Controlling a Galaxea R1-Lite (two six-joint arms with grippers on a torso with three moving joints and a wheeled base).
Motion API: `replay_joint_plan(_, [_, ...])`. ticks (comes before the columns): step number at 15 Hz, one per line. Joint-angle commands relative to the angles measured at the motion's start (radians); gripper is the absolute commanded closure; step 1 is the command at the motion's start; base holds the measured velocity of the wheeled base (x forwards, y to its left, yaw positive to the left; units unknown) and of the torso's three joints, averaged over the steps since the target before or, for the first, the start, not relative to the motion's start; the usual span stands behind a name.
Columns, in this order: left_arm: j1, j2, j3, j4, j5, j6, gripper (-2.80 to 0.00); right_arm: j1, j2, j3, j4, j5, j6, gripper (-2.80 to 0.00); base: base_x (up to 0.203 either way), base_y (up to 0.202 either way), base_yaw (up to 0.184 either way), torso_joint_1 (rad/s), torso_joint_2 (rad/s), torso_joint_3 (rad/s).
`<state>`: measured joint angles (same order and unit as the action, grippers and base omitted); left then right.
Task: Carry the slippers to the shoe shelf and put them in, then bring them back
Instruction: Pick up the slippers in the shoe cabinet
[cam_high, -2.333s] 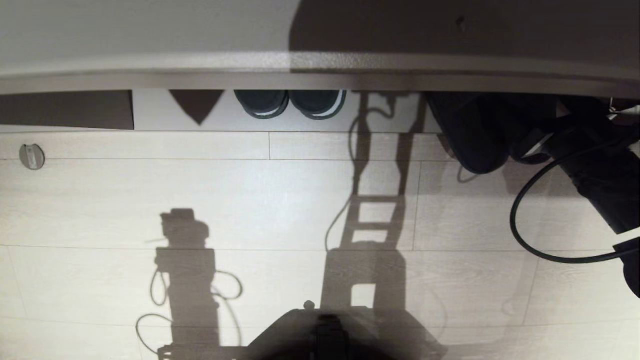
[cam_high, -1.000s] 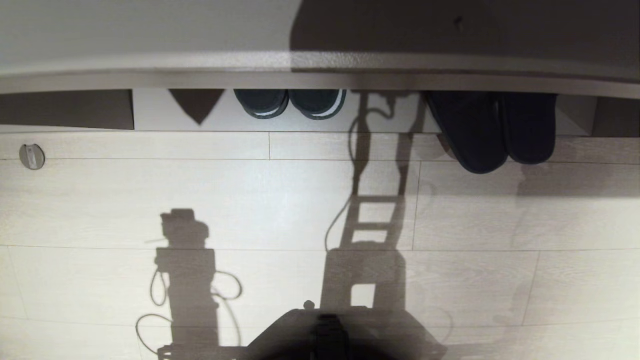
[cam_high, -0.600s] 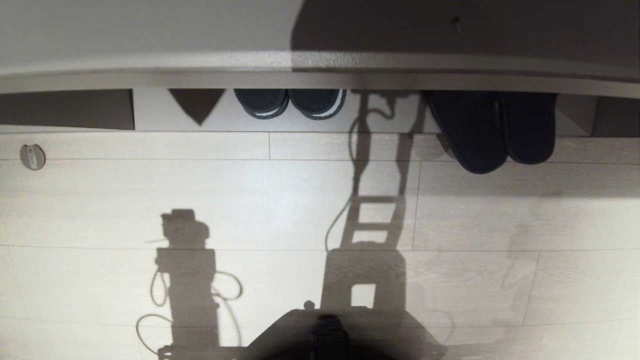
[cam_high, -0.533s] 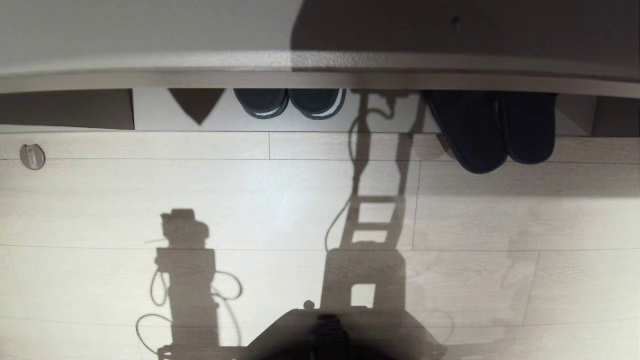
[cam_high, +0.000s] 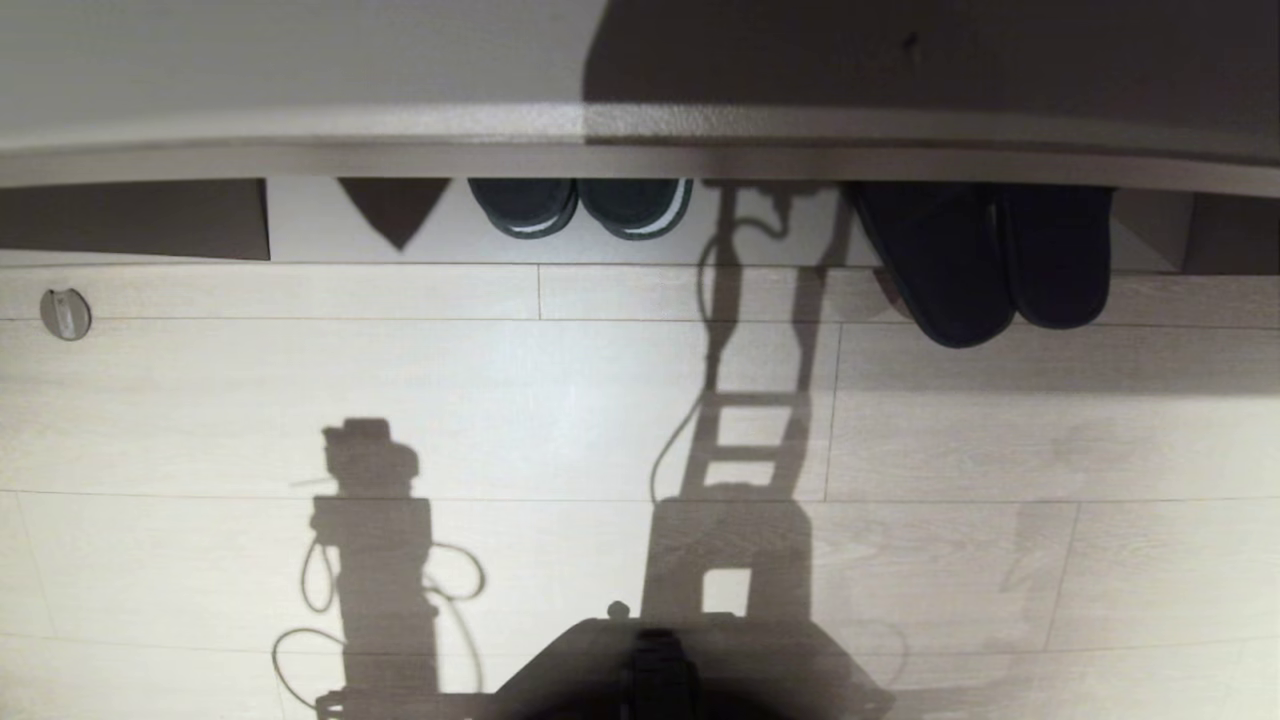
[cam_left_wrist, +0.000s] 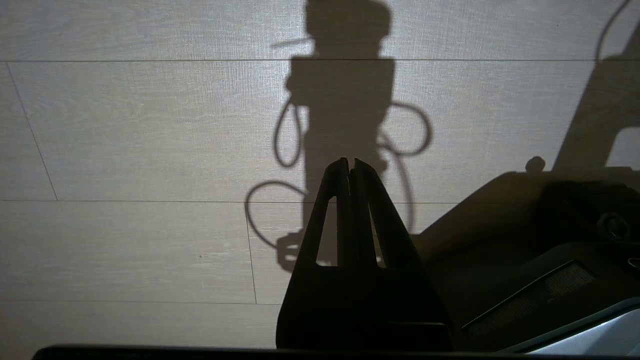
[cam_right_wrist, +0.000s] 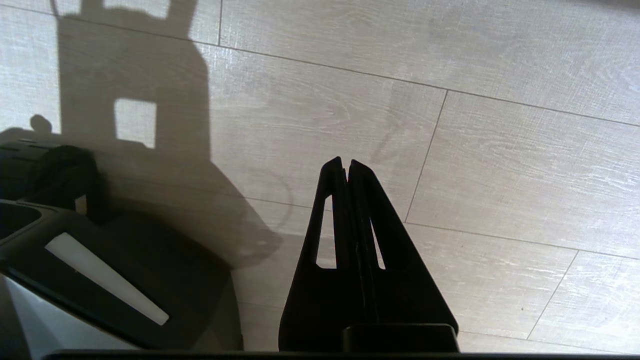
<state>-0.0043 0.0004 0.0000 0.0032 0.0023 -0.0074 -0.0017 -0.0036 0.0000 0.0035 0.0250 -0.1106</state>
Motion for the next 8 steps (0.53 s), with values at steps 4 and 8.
replay_joint_plan(4, [0.0, 0.0, 0.002, 0.0, 0.001, 0.0, 0.0, 0.0, 0.001, 0.002, 0.0, 0.001, -0.003, 0.0, 0.0, 0.0, 0.0, 0.0, 0.0, 0.0])
replay_joint_plan(8, [0.0, -0.002, 0.002, 0.0, 0.001, 0.0, 0.0, 0.0, 0.004, -0.034, -0.007, 0.012, -0.007, 0.0, 0.0, 0.0, 0.0, 0.0, 0.0, 0.0])
